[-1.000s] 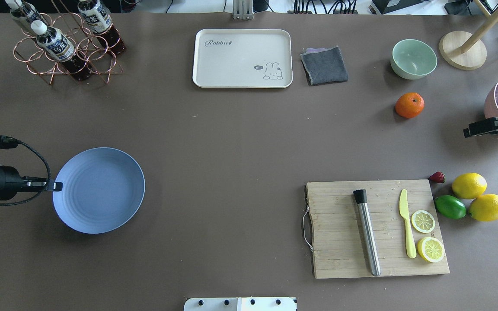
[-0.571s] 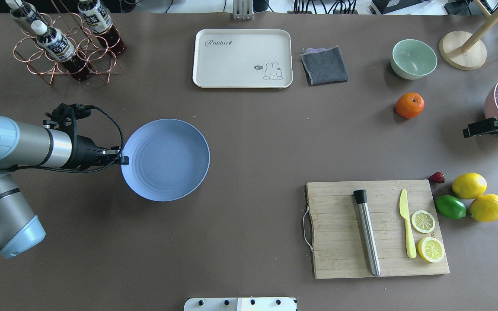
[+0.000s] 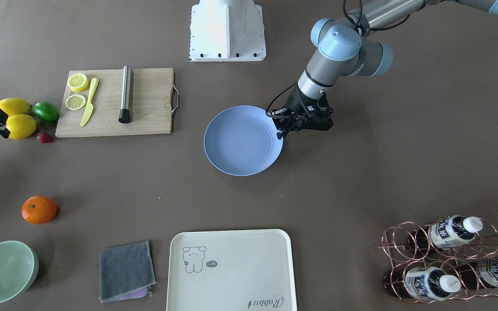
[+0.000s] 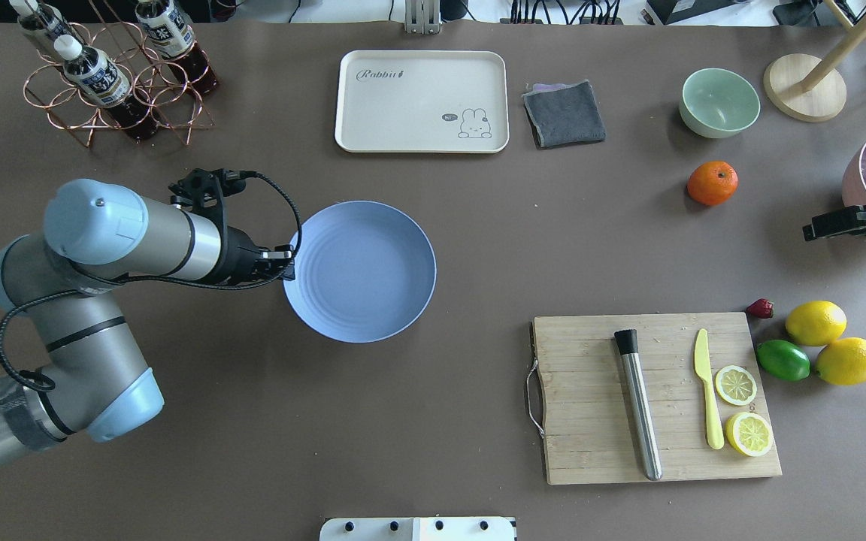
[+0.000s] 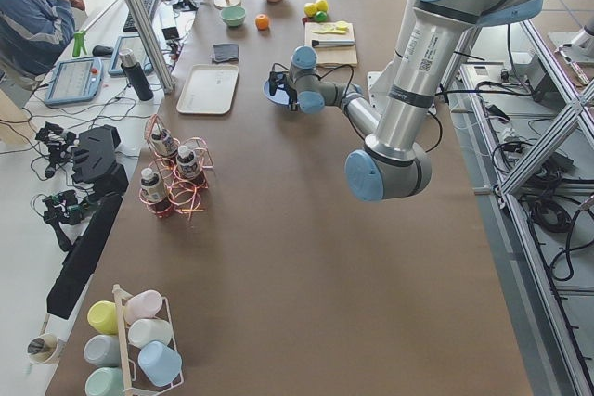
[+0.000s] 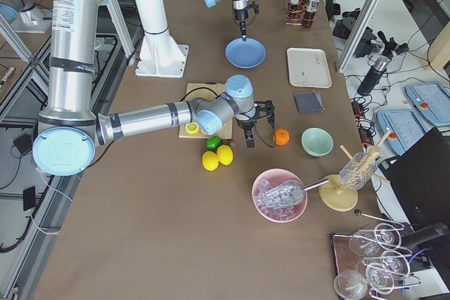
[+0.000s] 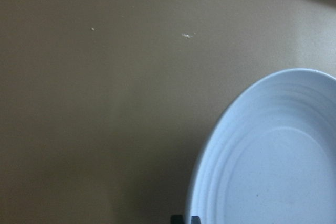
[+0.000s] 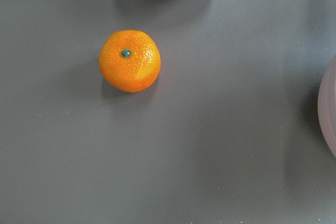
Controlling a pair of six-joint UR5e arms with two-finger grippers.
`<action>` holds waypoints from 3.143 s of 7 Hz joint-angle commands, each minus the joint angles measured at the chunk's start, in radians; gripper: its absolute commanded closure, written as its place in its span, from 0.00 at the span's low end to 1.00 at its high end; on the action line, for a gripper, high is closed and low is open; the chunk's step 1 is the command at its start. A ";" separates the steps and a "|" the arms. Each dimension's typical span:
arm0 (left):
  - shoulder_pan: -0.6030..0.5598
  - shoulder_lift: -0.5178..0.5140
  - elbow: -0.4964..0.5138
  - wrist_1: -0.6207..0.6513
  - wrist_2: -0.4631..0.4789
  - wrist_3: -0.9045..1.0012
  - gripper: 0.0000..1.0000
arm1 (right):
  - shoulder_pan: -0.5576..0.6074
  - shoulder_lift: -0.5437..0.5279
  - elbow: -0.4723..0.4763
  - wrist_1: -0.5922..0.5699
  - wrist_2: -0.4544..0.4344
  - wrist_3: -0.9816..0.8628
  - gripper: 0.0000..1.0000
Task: Pick orange to plate
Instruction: 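Push the blue plate toward the table center with the left gripper, then withdraw the left gripper while moving the right gripper above the tangerine, then lower the right gripper and grasp the orange tangerine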
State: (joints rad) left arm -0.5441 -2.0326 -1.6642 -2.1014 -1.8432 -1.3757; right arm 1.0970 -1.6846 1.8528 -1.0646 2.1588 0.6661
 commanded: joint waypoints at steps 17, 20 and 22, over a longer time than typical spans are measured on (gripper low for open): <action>-0.984 0.456 0.044 0.367 -0.554 1.365 0.02 | -0.034 0.451 -0.440 -0.118 -0.005 0.030 0.04; -0.984 0.456 0.035 0.366 -0.554 1.365 0.02 | -0.061 0.489 -0.486 -0.117 -0.013 0.063 0.05; -0.984 0.468 0.035 0.366 -0.554 1.365 0.02 | -0.075 0.500 -0.523 -0.115 -0.019 0.061 0.05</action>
State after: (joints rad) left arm -1.5278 -1.5701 -1.6280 -1.7349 -2.3976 -0.0109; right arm 1.0306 -1.1944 1.3555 -1.1802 2.1441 0.7268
